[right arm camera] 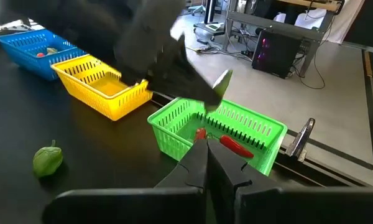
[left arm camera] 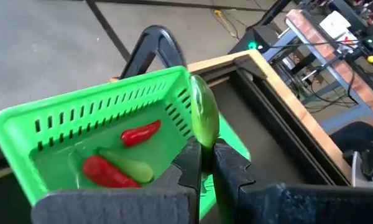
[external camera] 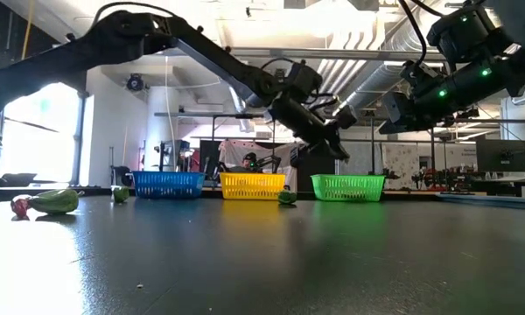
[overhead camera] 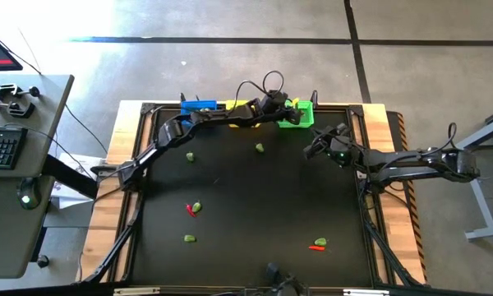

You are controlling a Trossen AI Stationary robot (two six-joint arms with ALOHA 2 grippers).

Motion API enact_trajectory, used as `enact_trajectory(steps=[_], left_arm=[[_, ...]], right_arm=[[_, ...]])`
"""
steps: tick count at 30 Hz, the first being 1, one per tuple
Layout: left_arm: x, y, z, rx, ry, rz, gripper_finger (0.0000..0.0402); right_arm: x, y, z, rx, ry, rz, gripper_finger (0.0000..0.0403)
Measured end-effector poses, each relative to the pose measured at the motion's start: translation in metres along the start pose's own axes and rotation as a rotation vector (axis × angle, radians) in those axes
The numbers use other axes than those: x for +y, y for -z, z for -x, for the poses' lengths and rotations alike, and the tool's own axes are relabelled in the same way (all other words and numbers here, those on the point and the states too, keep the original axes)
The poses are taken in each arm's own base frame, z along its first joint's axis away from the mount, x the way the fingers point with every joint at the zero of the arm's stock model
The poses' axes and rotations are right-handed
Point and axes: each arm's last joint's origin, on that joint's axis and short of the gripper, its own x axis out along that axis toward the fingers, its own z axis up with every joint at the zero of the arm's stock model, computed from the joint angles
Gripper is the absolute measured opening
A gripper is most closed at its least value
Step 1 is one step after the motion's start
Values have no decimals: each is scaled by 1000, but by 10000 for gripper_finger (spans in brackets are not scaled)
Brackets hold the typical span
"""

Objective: Sort produce into baskets
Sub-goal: Put the green chili pepper into the green bin

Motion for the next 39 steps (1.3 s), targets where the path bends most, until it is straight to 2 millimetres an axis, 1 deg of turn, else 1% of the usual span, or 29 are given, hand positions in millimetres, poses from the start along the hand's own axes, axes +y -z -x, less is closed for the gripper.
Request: enact_trajectory(steps=[5, 9, 16, 23, 31, 34, 39], left_arm=[[7, 0, -3, 17, 2, 15, 8], [14, 4, -6, 53, -12, 32, 8], [15, 4, -6, 65, -5, 44, 8], [22, 10, -5, 135, -71, 22, 8], [22, 9, -6, 124, -65, 22, 10], [21, 9, -6, 124, -61, 22, 24], [22, 9, -6, 126, -57, 8, 66]], right_arm=[[0, 0, 0, -3, 0, -3, 0], [0, 0, 0, -3, 0, -3, 0], [0, 0, 0, -4, 0, -2, 0], [0, 0, 0, -3, 0, -2, 0], [0, 0, 0, -3, 0, 3, 0], [0, 0, 0, -3, 0, 6, 0], [0, 0, 0, -3, 0, 5, 0]])
